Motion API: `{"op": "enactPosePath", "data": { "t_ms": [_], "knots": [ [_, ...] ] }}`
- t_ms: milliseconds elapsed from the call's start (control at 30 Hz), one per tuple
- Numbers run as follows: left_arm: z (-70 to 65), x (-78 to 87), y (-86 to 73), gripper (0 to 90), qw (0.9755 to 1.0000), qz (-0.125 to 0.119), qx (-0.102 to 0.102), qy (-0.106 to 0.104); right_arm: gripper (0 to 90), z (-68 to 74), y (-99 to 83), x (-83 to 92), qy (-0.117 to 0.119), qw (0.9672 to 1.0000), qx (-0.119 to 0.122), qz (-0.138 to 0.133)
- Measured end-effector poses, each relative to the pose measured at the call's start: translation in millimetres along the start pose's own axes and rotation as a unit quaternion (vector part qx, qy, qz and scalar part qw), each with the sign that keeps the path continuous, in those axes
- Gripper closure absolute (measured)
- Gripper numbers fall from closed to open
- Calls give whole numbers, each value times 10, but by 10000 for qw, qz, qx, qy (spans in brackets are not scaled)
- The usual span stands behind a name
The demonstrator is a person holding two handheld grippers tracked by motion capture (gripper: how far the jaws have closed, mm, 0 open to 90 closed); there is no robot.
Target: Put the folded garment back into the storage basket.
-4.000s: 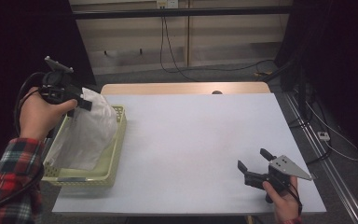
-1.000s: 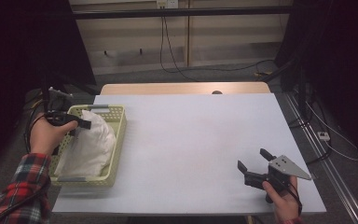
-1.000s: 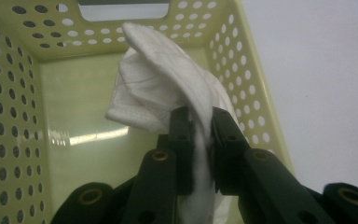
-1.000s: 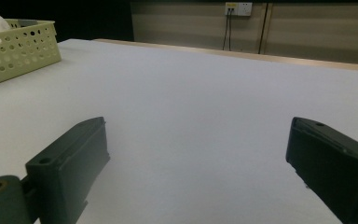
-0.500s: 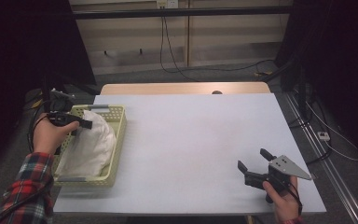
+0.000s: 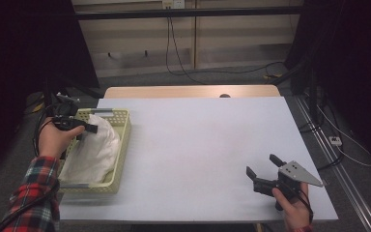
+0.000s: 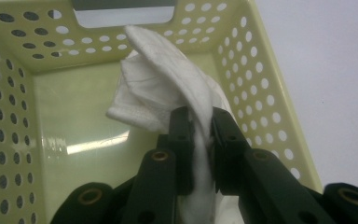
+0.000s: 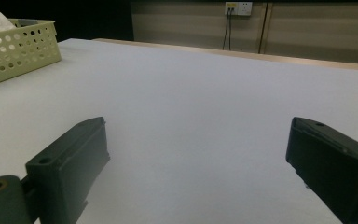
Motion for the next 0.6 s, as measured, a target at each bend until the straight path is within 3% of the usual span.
{"op": "enactPosePath", "data": {
  "t_ms": [333,600],
  "knots": [
    [-4,-64,-15,803,10000,-27,-20,-10,55,0,1,-2,2,10000,13,1],
    [84,-85,-44,802,10000,-86,31,17,55,3,1,-1,6,10000,6,0]
  ]
}}
Point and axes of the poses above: each handheld gripper's, and its own axes: x roughly backward along the jaws, y roughly out of its top, z roughly to its left, the point moved 1 cm from there along -x, roughly forward along the jaws, and after that the axes turned 4 degrees about -y, right-handed, at the moved point
